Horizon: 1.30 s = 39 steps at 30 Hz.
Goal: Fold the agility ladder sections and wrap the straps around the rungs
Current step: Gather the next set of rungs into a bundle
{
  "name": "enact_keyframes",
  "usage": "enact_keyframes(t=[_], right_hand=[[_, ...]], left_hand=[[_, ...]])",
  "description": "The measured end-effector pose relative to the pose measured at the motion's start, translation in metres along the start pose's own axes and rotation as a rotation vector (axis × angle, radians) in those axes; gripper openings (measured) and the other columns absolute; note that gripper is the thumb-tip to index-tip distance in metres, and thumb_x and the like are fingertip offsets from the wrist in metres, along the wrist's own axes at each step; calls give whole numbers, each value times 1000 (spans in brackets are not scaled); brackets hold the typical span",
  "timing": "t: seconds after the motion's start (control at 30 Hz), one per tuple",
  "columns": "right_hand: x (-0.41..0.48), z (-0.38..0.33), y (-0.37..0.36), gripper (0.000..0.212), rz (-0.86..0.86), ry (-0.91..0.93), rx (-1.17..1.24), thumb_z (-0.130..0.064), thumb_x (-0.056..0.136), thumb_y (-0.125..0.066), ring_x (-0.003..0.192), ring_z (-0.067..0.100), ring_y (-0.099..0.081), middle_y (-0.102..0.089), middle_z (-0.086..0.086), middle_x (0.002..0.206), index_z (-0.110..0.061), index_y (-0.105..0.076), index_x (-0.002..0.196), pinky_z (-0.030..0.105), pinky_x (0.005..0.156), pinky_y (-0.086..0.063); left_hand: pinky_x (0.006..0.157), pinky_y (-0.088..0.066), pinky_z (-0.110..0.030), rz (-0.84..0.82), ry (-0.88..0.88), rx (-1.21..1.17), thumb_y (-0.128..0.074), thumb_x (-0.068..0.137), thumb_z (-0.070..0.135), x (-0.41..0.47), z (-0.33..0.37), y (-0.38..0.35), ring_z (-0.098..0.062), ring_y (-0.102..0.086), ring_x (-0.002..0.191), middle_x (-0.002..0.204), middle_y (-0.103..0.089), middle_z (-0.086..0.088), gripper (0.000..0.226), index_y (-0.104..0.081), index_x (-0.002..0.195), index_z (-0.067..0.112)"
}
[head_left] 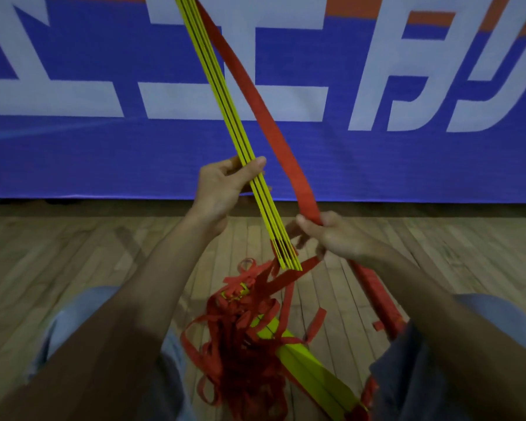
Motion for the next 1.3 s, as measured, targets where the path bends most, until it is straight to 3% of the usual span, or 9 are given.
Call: enact_keyframes(t=[0.2, 0.33, 0.47, 0.7, 0.9, 1.0, 1.1, 1.2, 1.3], right_hand=[[-7, -7, -28, 44, -314, 23, 268, -46, 98, -44, 93, 11, -66, -71, -3, 95, -9, -65, 110, 22, 82, -47], [-11, -9, -20, 39, -349, 41, 130, -46, 93, -50, 100, 15, -67, -72, 3, 99, -12, -69, 101, 30, 96, -47], [-13, -19, -18, 24, -334, 155, 109, -25, 94, -58, 69, 7, -61, -63, -6, 70, -10, -62, 76, 20, 72, -47], [-5, -11, -4, 22, -165, 123, 195, -20, 98, -55, 53, 12, -47, -47, 17, 73, -2, -53, 86, 20, 58, -46], [-2, -24, 16, 23, 77, 199, 420, -15, 99, -50, 75, 29, -52, -57, 18, 85, -1, -59, 114, 21, 61, -45], [0, -33, 17, 36, 109, 234, 429, -14, 90, -44, 57, 14, -46, -48, 15, 71, 0, -58, 121, 23, 62, -46], [3, -35, 14, 53, 86, 234, 468, -12, 76, -37, 54, 14, -41, -42, 18, 64, 11, -53, 121, 29, 62, -43], [-7, -44, 18, 38, 152, 328, 246, -15, 80, -53, 64, 22, -52, -58, 8, 71, -2, -60, 114, 30, 64, -44], [-23, -60, 26, 33, 366, 476, -71, -33, 77, -74, 79, -2, -63, -66, -14, 86, -16, -67, 105, 16, 70, -45]], left_hand=[[73, -60, -38, -18, 4, -74, -67, 89, 16, 0, -1, -4, -20, -69, 65, 73, -72, -5, 9, -71, 83, 10], [66, -58, -30, 11, 15, -78, -66, 89, 16, 1, -1, 2, -17, -69, 62, 71, -73, -4, 11, -70, 82, 8], [59, -59, -35, 14, 94, -131, -66, 90, 21, 2, -6, 4, -26, -70, 58, 73, -70, -10, 14, -67, 87, 7], [58, -60, -35, 61, 169, -213, -65, 91, 24, 5, -18, 8, -24, -71, 60, 81, -67, -13, 19, -64, 90, 5], [58, -59, -35, 191, 229, -314, -67, 90, 26, 10, -37, 21, -23, -70, 71, 73, -67, -10, 23, -60, 78, 9], [51, -58, -33, 299, 323, -442, -68, 90, 24, 6, -57, 24, -17, -69, 59, 82, -68, -13, 21, -59, 91, 5], [46, -56, -33, 344, 403, -556, -68, 90, 23, 2, -73, 19, -17, -70, 55, 96, -67, -15, 27, -56, 107, 6], [43, -54, -28, 333, 481, -509, -66, 91, 25, -5, -84, 9, -19, -68, 62, 91, -65, -12, 24, -56, 102, 7], [42, -54, -29, 212, 596, -442, -61, 94, 30, -18, -90, -10, -23, -68, 62, 81, -67, -15, 27, -58, 94, 3]])
Point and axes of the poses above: each hand's wrist, its own x-axis towards the middle knuckle, its own y-axis out of the back of the hand, z = x × y, the point moved 9 cm from there along x, towards the middle knuckle
